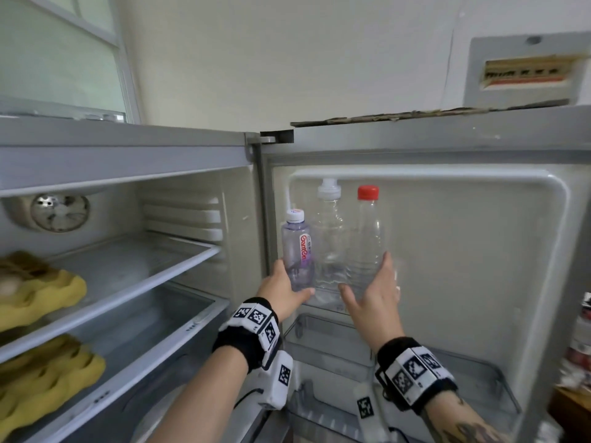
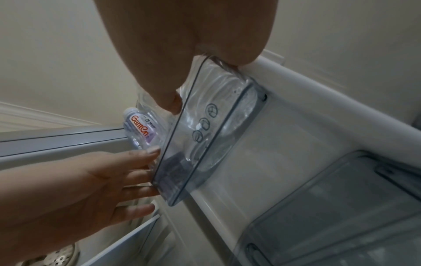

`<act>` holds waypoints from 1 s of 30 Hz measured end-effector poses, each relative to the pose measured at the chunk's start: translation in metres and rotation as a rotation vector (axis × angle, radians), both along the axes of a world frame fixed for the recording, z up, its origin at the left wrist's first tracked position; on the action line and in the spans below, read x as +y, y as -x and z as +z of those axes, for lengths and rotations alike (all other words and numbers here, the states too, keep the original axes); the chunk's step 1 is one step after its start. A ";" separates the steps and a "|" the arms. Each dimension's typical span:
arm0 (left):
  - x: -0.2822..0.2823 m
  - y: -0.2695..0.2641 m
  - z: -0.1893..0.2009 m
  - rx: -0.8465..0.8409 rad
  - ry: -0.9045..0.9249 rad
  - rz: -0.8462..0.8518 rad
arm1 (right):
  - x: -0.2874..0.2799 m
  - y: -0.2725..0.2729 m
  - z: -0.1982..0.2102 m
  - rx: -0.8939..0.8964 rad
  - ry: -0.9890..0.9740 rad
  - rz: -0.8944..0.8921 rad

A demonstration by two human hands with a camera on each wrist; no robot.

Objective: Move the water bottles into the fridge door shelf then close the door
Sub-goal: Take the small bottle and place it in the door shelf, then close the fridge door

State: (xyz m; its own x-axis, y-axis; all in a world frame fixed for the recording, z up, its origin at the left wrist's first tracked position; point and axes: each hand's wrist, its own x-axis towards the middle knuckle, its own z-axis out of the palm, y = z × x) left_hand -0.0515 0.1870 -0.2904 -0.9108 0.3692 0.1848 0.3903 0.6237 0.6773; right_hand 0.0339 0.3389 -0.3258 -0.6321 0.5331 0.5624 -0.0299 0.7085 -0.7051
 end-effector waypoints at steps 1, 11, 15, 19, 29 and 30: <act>0.001 -0.007 -0.003 -0.005 0.001 0.000 | -0.002 0.000 0.001 0.004 0.012 0.003; -0.029 -0.066 -0.019 0.010 -0.039 -0.018 | -0.043 -0.015 -0.013 -0.031 0.049 -0.036; -0.046 -0.082 -0.019 -0.002 -0.037 -0.029 | -0.057 -0.026 -0.010 -0.116 0.057 0.039; -0.063 -0.100 -0.026 -0.015 -0.038 -0.048 | -0.080 -0.055 -0.006 -0.142 0.068 0.139; -0.093 -0.179 -0.027 0.131 -0.028 -0.178 | -0.109 -0.213 -0.030 0.124 -0.152 0.086; -0.090 -0.188 -0.025 0.130 -0.039 -0.202 | -0.107 -0.221 -0.028 0.169 -0.139 0.038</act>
